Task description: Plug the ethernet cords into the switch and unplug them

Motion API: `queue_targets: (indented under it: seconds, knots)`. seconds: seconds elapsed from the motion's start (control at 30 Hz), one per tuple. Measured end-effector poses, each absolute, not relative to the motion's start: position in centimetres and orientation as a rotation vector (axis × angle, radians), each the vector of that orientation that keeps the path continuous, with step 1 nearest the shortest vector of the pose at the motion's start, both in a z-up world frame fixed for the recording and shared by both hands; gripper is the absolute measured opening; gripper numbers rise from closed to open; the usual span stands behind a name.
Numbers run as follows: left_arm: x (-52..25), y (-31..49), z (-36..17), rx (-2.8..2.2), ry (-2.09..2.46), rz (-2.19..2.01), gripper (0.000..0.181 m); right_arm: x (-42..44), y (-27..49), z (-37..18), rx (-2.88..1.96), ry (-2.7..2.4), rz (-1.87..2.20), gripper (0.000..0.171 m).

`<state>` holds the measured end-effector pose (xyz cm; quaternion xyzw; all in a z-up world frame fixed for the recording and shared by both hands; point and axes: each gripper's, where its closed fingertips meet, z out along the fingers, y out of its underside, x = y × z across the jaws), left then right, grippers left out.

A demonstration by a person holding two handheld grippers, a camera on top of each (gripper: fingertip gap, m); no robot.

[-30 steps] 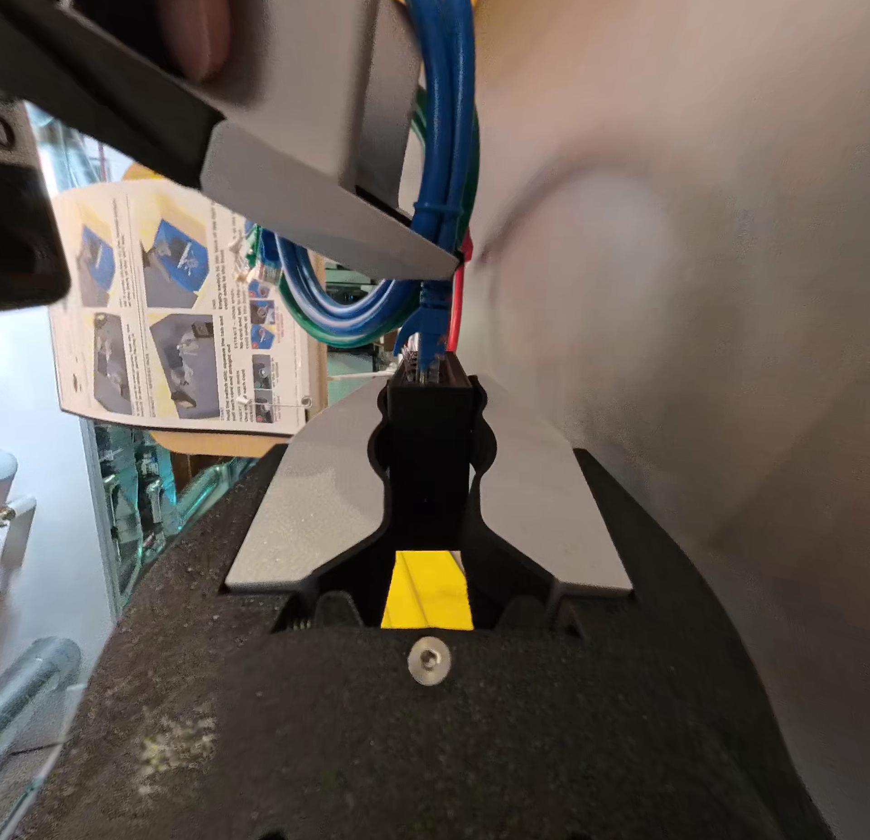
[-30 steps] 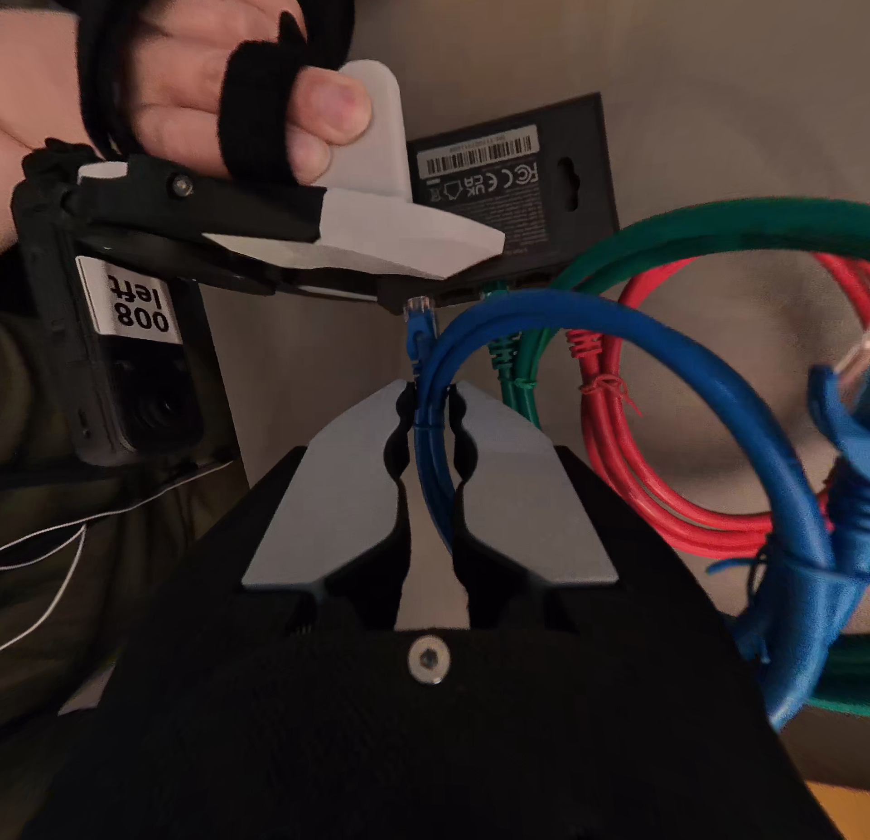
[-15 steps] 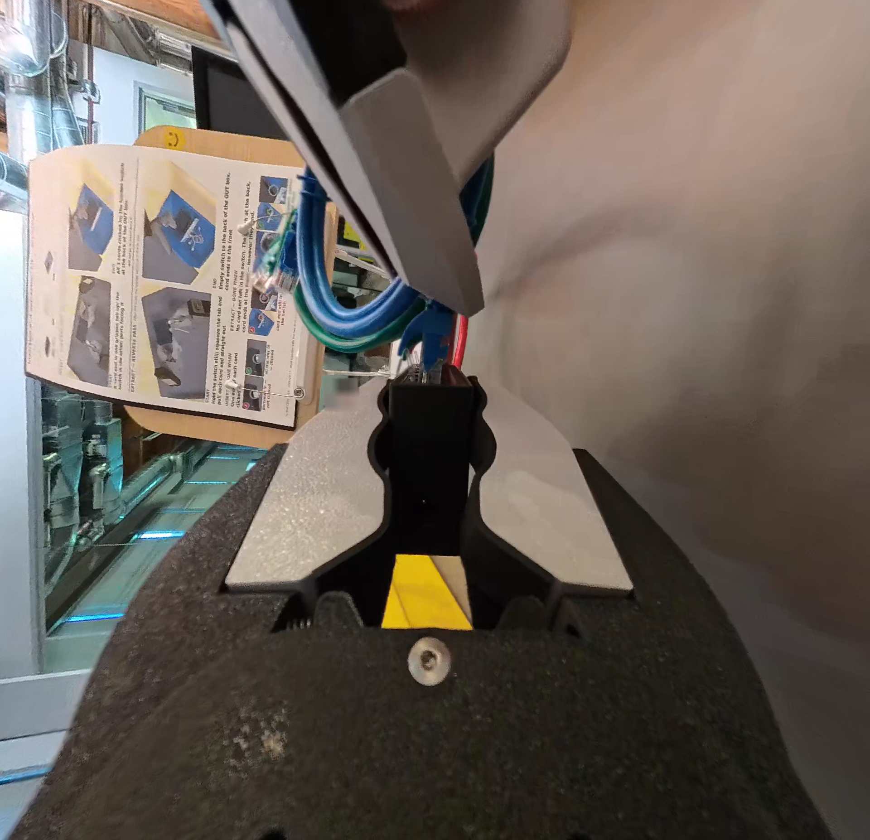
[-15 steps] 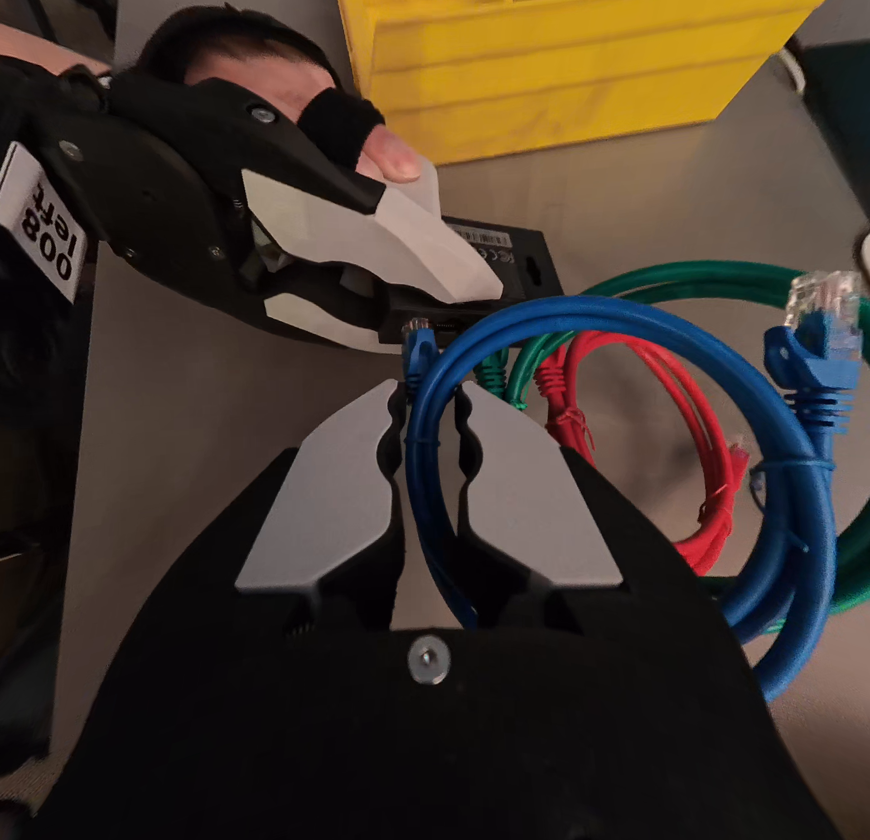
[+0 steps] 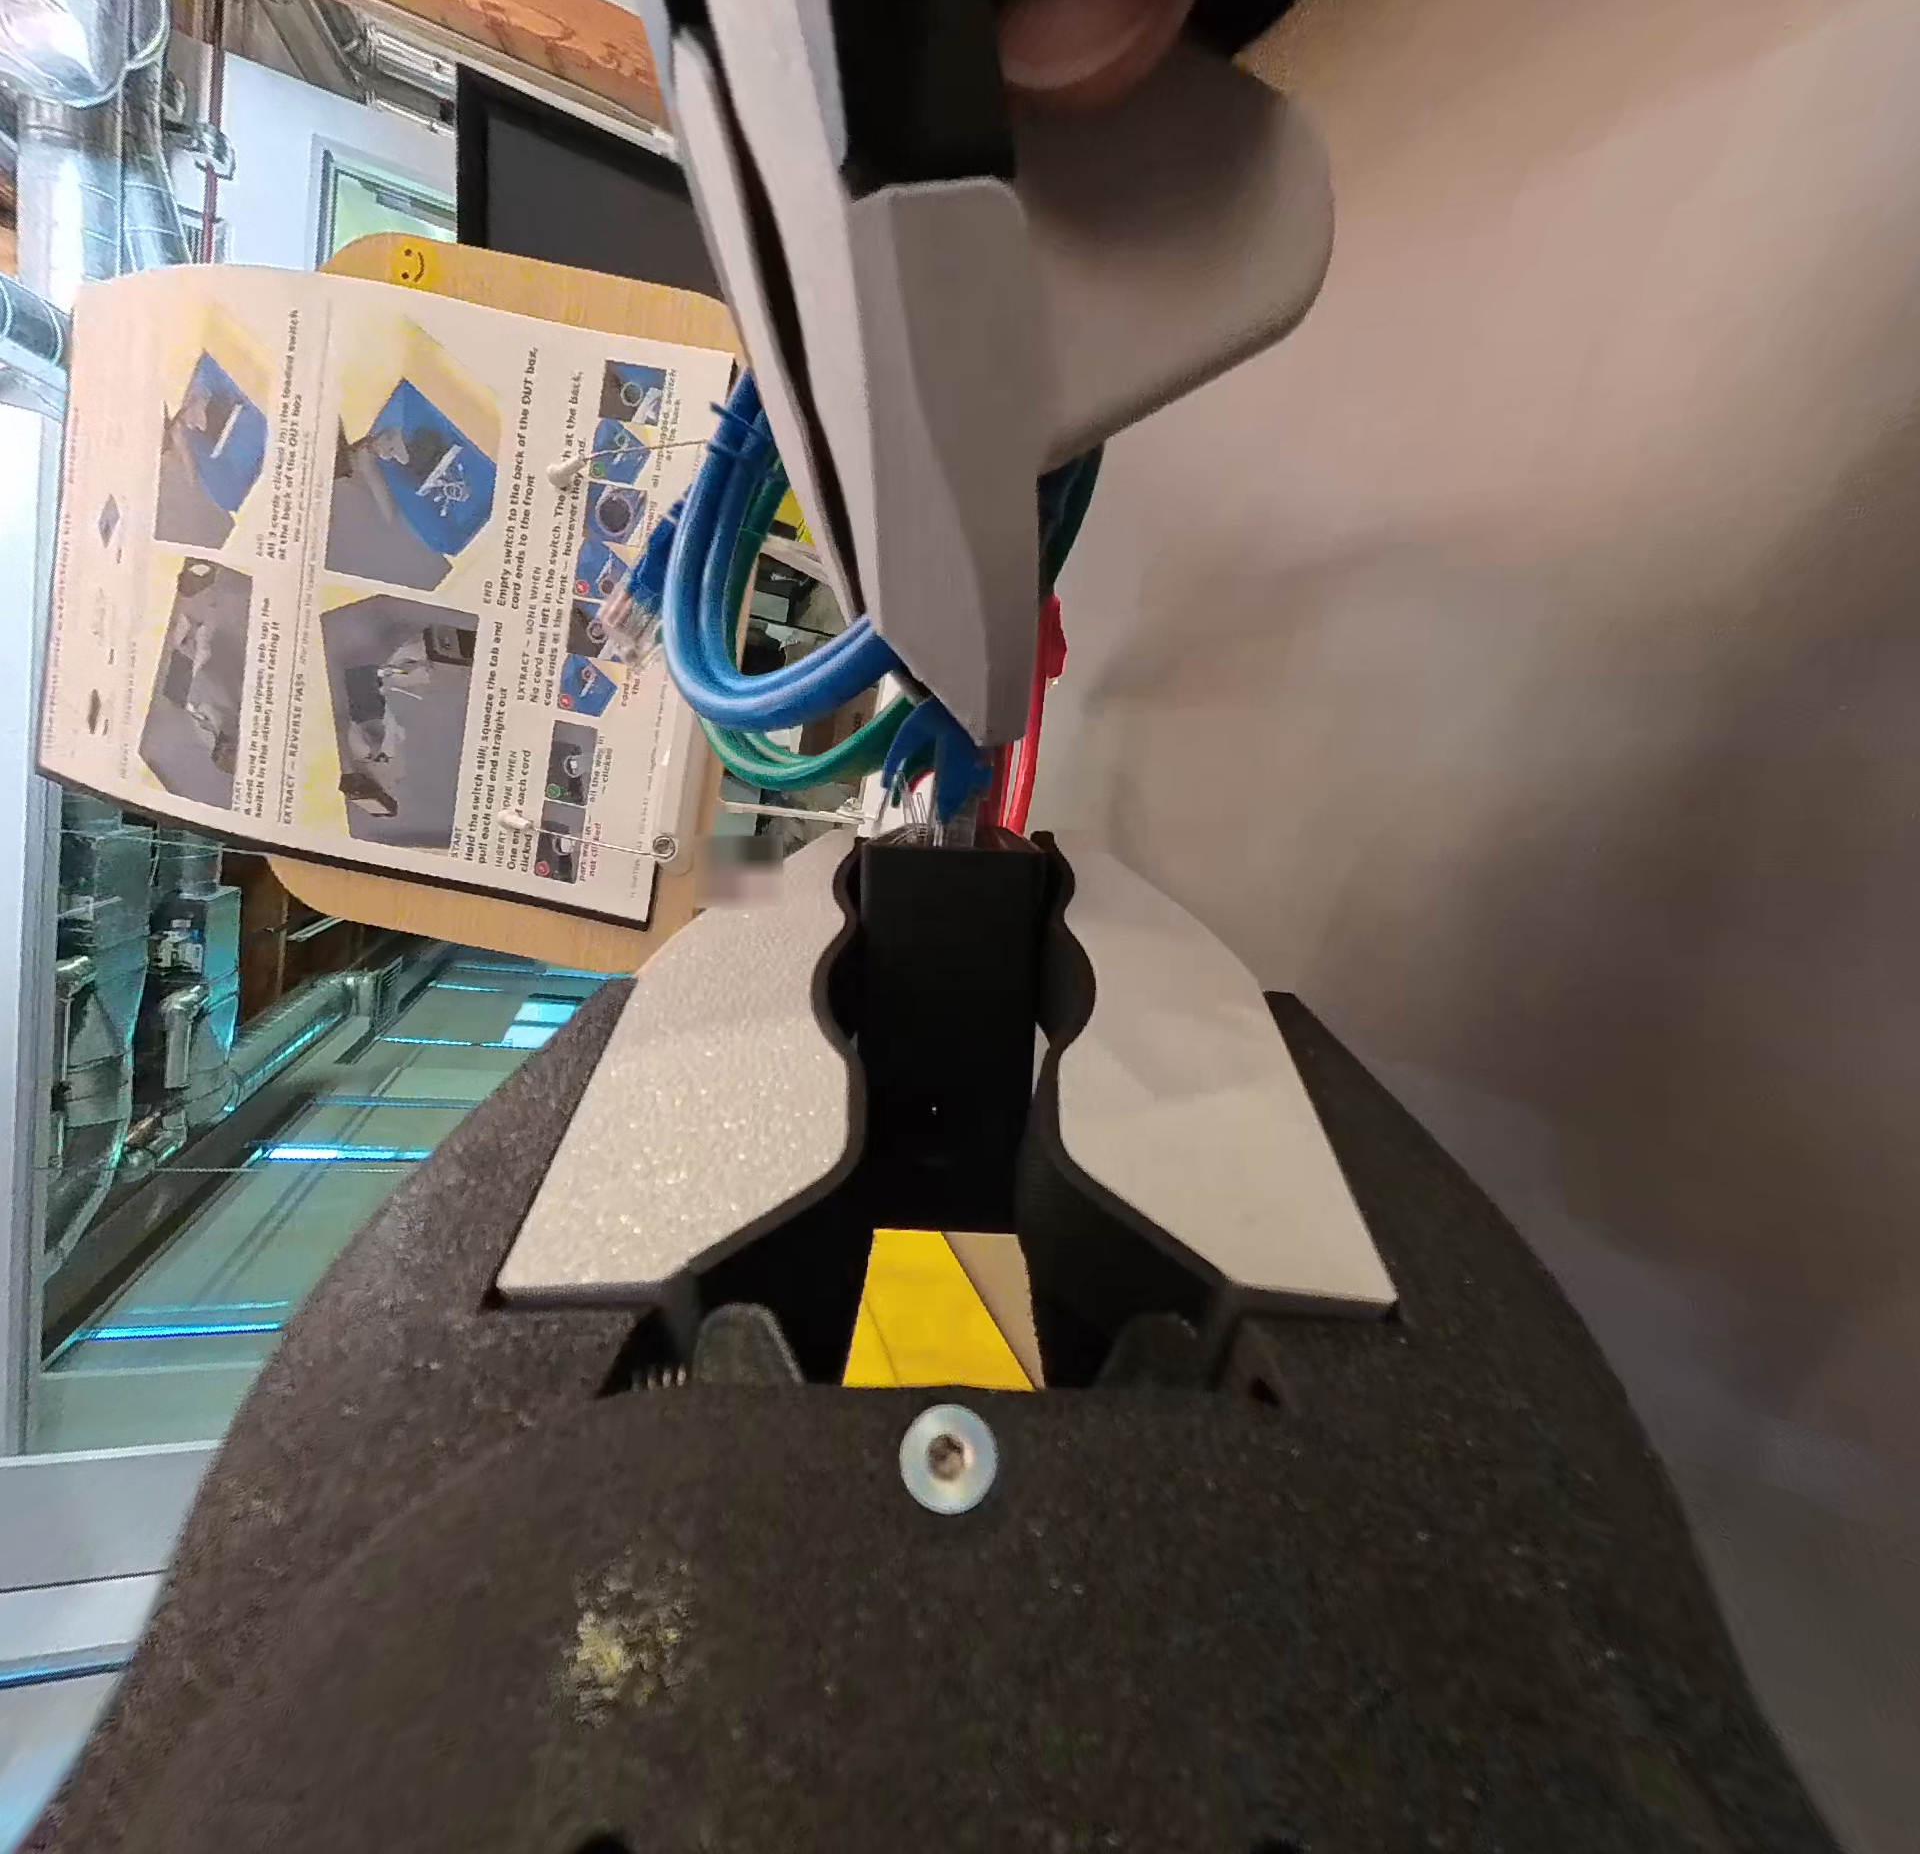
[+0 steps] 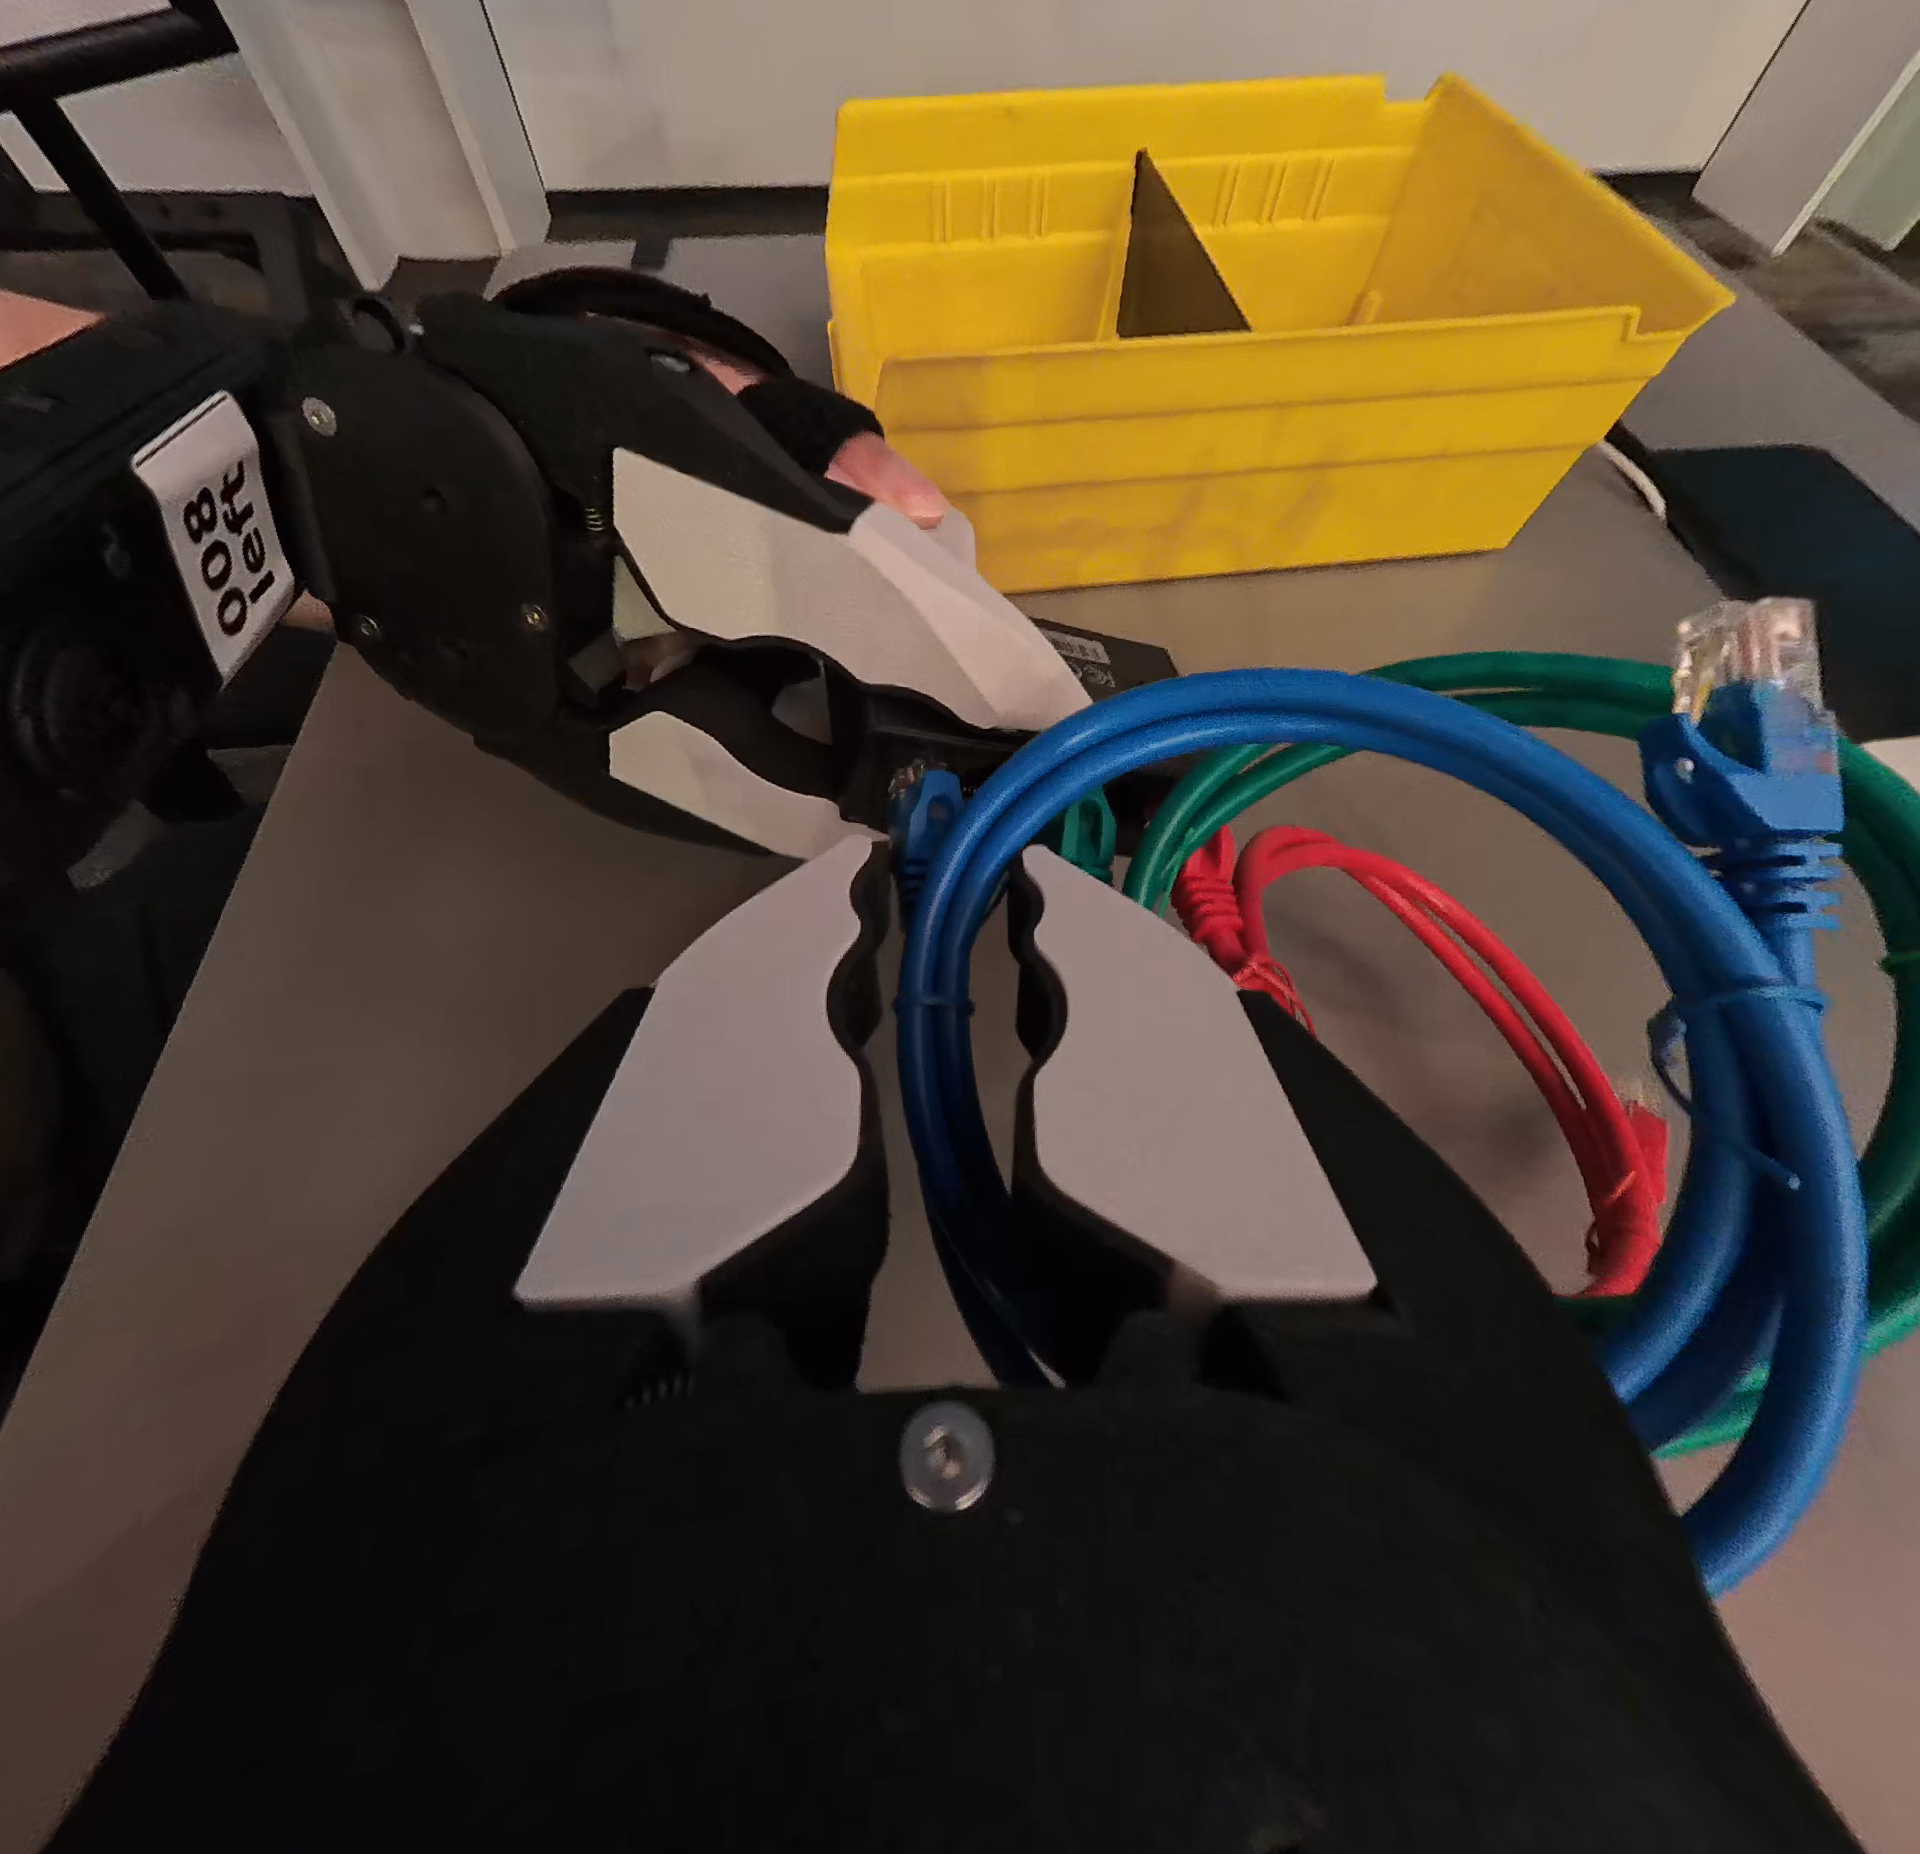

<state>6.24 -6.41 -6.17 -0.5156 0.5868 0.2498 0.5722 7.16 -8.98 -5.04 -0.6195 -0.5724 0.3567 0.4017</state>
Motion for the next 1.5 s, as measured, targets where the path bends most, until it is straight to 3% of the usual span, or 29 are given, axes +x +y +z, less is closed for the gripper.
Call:
queue_targets:
  seconds: [1.5]
  knots:
    - [7.6, -8.2, -6.9, -1.209, 1.455, 0.369, 0.029, 7.3, -10.7, -5.6, -1.754, -1.456, 1.08, 0.013]
